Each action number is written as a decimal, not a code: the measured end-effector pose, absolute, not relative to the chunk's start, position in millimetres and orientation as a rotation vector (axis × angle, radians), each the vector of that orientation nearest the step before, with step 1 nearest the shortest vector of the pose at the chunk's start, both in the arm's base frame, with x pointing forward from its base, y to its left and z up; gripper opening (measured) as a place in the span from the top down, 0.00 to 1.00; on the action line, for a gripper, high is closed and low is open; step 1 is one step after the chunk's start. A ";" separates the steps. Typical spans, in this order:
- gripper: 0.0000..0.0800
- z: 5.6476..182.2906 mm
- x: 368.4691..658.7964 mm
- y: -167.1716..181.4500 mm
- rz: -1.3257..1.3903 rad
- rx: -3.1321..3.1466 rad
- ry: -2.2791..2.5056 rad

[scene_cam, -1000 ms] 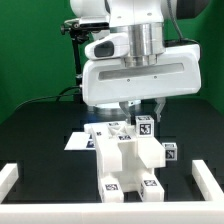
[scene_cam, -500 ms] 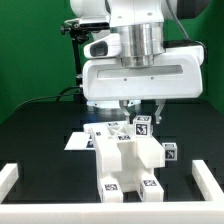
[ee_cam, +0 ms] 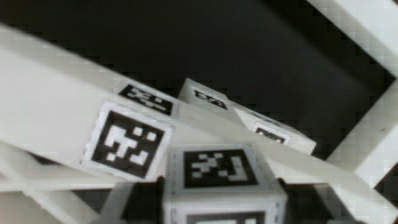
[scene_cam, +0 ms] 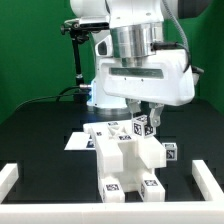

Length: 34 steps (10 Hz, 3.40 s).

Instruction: Assemble chair

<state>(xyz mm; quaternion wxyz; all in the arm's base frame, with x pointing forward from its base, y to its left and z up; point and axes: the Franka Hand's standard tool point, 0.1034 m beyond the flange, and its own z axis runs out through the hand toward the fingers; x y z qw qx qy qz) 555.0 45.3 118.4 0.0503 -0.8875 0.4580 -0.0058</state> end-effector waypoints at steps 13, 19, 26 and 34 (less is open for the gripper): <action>0.19 107.6 554.8 44.1 -0.128 -3.049 -0.725; 0.51 107.4 554.8 38.9 -0.112 -3.032 -0.882; 0.67 108.7 559.1 38.3 -0.168 -3.134 0.055; 0.67 108.6 561.0 42.2 -0.167 -2.922 0.967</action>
Offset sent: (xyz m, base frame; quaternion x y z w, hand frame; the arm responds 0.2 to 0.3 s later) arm 0.0033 0.0137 -0.0016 0.0282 -0.0344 -0.4054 0.9131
